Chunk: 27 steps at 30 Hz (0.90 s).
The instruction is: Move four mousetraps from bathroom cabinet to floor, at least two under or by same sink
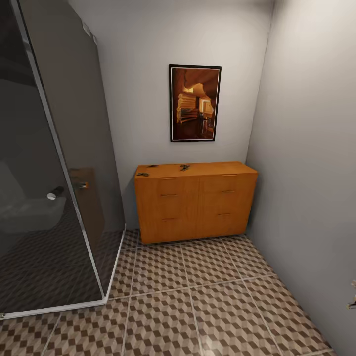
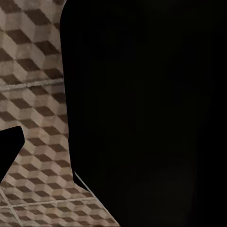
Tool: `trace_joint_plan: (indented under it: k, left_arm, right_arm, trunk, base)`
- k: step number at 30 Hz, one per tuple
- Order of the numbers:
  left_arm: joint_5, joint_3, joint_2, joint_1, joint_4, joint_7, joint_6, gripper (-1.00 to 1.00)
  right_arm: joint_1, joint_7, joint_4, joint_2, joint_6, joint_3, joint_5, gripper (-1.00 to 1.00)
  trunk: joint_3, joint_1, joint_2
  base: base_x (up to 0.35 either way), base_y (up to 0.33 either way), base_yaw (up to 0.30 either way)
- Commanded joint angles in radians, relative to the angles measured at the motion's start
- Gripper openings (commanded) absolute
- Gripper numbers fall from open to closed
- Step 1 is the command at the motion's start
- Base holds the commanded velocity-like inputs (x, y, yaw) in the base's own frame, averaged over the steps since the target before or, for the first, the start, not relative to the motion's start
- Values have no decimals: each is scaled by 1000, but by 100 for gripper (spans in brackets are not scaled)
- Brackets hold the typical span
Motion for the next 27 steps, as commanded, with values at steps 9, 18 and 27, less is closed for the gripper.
trace_joint_plan:
  k: [9,18,27]
  left_arm:
    - [1,4,3,-1,-18,-2,-14,100]
    - [0,7,2,-1,-27,-2,-43,100]
    - [6,4,3,-1,-27,-2,-44,100]
  right_arm:
    - [0,2,0,-3,-11,8,10,100]
    - [0,2,0,-4,-13,8,11,100]
    - [0,1,0,-3,-14,8,10,100]
  trunk:
    - [-1,0,-1]
    - [-1,0,-1]
    - [-1,0,-1]
  base:
    - [0,0,0]
    - [0,0,0]
    - [85,0,0]
